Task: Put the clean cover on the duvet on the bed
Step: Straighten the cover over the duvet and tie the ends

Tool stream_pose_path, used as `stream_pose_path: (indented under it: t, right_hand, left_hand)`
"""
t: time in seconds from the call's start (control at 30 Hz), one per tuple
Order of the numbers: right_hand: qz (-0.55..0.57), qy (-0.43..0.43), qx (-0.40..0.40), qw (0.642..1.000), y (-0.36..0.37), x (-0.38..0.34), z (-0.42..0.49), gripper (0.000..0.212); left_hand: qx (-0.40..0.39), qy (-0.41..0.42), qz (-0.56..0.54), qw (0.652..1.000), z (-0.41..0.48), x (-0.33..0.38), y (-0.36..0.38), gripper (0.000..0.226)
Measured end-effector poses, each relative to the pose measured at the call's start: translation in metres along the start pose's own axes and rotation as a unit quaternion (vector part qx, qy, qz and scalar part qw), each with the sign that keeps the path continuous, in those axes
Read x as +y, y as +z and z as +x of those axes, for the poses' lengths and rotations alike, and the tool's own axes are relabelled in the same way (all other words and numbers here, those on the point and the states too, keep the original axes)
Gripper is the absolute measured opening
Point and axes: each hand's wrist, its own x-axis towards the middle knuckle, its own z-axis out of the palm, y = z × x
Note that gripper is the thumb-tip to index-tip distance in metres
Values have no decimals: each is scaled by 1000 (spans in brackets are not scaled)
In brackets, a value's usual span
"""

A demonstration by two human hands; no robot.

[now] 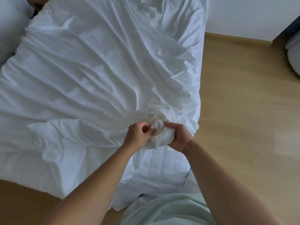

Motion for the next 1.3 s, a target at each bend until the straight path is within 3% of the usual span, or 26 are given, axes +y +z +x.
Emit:
stream_pose_path:
  t: [0.17,0.27,0.43,0.6,0.73,0.93,1.03,1.17,1.3]
  right_hand:
    - [-79,-9,105,991,1,-2,7,34]
    - [-119,-2,126,985,-1,2,7,33]
    - [-118,46,43,991,-5,0,-1,60]
    - [-119,22,68,990,-16,-6,-2,48]
    - [-137,67,114,982,-25,-11,-7,45]
    - [-67,33,7,997,-20,-9,-9,59]
    - [-74,20,-35,996,-20,-9,-8,53]
    - [-69,6,-32,997,-21,-5,-6,51]
    - [-63,-13,-34,997,-14,-2,-2,50]
  left_hand:
    - [20,-1,-45,999,23,5,-7,16]
    - [36,-13,-70,997,36,11,-13,13]
    - [44,14,-54,997,48,23,-11,14]
    - [69,9,-58,996,52,22,-4,15]
    - [72,-28,-104,992,53,16,2,25]
    - [93,-80,-182,976,40,19,8,15]
    - [30,-54,-184,981,22,21,10,15]
    - [-47,-42,-214,975,1,13,6,14]
    - [-107,-32,-237,965,-14,8,9,30]
